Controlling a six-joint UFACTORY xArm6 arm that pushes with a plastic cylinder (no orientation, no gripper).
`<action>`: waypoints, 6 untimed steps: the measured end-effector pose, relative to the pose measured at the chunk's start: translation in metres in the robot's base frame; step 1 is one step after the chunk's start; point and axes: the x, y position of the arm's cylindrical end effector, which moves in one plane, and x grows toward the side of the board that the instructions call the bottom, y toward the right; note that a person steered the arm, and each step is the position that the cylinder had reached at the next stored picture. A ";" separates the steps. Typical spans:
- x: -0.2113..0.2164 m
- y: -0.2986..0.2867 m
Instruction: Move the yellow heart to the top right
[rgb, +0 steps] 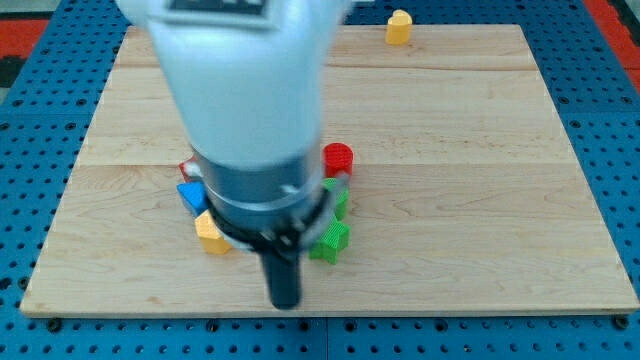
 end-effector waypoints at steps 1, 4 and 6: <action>-0.035 0.106; -0.402 0.250; -0.425 0.220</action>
